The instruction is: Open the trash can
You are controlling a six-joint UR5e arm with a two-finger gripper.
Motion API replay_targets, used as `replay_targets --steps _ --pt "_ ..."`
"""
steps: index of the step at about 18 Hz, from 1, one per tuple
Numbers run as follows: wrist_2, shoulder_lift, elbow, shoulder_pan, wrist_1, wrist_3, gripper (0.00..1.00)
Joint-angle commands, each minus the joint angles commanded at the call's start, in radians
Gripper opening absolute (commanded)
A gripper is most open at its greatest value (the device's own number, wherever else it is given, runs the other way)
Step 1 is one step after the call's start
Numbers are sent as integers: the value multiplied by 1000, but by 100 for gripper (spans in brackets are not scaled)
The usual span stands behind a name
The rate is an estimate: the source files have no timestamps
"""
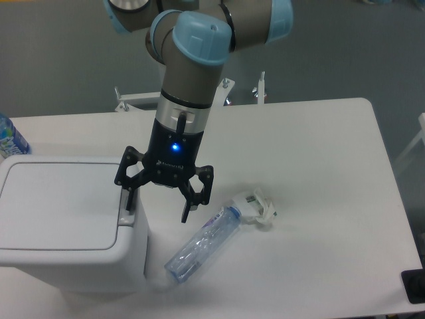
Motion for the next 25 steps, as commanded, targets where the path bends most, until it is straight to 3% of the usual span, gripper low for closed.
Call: replay_targets --steps 13,20,23,25 --pt "0 8 32 11 0 -25 100" --pt "9 -12 32 168 8 32 100" --pt "40 -18 14 242 6 176 100" --pt "118 -20 -11 273 6 297 100"
